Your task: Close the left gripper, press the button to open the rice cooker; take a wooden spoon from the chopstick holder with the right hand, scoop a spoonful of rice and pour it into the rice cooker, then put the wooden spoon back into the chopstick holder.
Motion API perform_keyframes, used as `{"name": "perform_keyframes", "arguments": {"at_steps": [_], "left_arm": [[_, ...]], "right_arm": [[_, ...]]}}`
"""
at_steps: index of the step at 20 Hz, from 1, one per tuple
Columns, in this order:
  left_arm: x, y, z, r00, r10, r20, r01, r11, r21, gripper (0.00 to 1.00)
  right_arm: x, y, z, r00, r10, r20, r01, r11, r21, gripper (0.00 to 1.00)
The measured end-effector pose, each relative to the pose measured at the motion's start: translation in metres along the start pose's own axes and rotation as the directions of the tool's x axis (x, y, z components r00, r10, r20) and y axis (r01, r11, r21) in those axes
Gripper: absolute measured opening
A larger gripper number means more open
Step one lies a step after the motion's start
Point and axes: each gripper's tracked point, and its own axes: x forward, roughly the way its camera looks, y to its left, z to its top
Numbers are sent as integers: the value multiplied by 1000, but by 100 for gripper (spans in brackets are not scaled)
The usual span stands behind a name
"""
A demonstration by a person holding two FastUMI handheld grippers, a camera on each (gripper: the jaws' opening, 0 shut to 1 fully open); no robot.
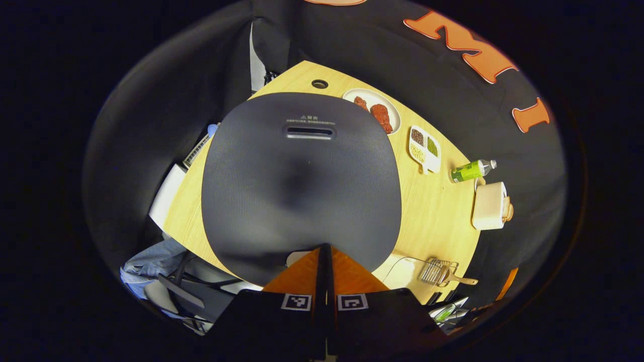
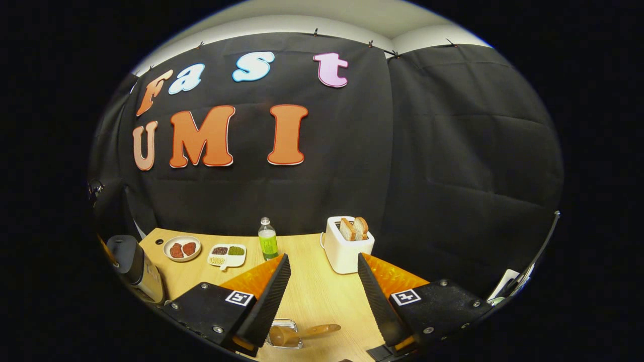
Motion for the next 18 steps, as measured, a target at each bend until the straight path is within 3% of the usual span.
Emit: {"name": "perform_keyframes", "arguments": {"at_steps": [1,2,5,7,11,14,15,18], "left_arm": [[1,2,4,1000,1,29,-1,1000,8,2],[1,2,3,1000,5,14,-5,1000,11,6],[-1,1,1,999,17,43,-19,999,33,2],[-3,-1,0,996,15,86,-22,997,75,6],[-24,-7,7,968,41,246,-90,977,191,6],[-57,-20,32,910,21,413,-130,963,236,6],[-71,-23,42,881,15,473,-148,958,246,2],[-113,-29,71,778,15,629,-212,947,241,5]], "right_arm": [[0,-1,-3,1000,0,-11,1,1000,7,84],[1,-1,-7,1000,1,-25,-1,1000,15,84],[1,-1,-18,998,6,-60,-4,1000,28,84],[2,-4,-26,997,7,-80,-5,1000,25,84],[6,-8,-53,988,24,-151,-15,998,60,84],[5,-8,-68,979,33,-202,-15,996,88,84],[5,-11,-79,975,38,-220,-16,995,98,84],[8,-12,-98,963,63,-264,-29,991,131,84]]}}
